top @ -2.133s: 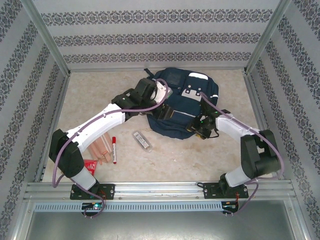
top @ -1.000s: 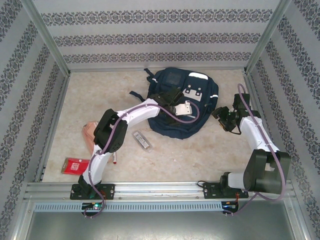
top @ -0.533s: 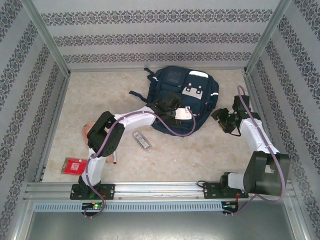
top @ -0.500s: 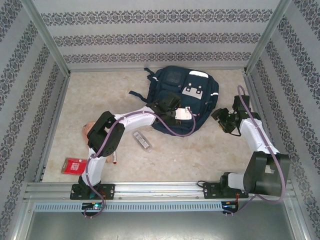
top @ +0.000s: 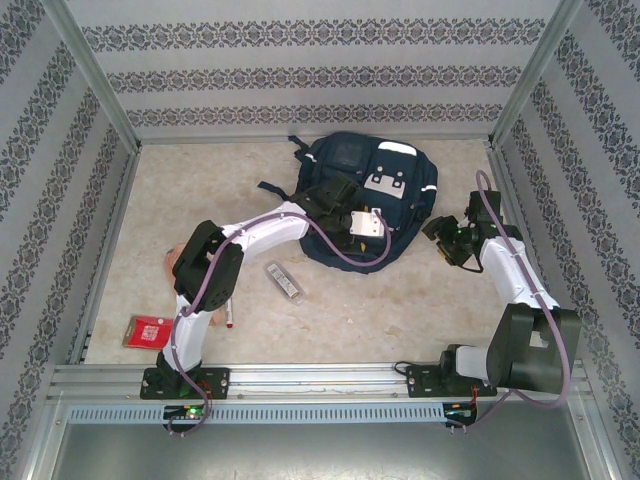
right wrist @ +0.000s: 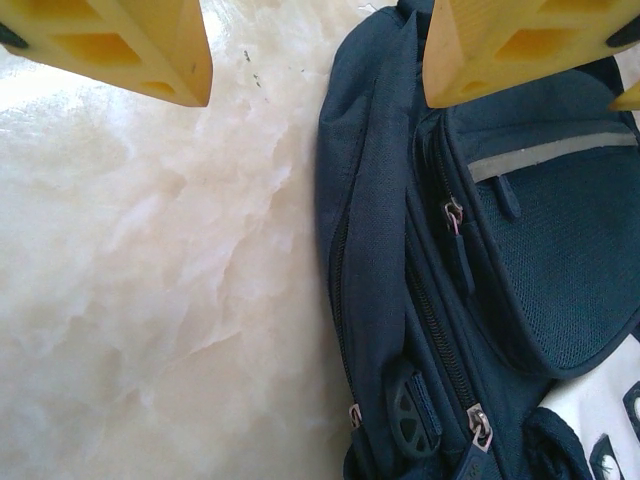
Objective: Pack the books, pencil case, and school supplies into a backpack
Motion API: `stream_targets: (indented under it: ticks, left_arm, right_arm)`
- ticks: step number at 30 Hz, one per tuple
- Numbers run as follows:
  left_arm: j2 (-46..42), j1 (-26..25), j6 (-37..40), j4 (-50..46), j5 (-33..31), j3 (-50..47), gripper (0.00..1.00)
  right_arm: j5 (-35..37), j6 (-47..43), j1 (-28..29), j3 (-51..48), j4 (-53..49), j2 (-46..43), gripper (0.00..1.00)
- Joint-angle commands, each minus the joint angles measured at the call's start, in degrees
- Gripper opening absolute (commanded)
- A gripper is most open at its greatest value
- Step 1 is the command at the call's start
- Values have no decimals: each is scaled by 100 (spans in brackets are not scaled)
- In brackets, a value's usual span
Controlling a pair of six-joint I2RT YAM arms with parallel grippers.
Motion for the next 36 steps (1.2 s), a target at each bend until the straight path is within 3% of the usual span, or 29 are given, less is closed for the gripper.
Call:
stream_targets:
  ticks: [1,6,12,15,17,20,23,25,29,36]
  left_arm:
    - [286,61,-171,-232,-219,232,78]
    - [636,61,-74,-62,-601,409,77]
    - [593,61,-4,103,-70,236,77]
    - [710,61,-198,260,-585,289,76]
    - [881,61,-344,131,-906,517,70]
    - [1027,69,-413,4,-1030,703,51]
    - [985,69,-416,-184,-918,793,24]
    - [872,111,-390,-536,-585,926,1]
    - [438,239,-491,-770,-126,869,0]
    - [-416,473,-567,-782,366,546,0]
  right_arm:
    - [-68,-82,-39,-52,19,-22,58]
    - [-122,-45,-41,-43,46,48,58]
    - [-87,-157,-56,-48,11,37,58]
    - [-45,-177,-67,-78,18,36,58]
    - [-49,-160,-67,-91,29,45,58]
    - [-51,-108,-67,-113,69,60,58]
    - [-53,-160,-67,-96,89,71,58]
    - [12,-310,-67,-78,122,71,58]
    - [119,-918,-67,-46,402,128,58]
    - [-379,-3107,-15,594,572,812,55]
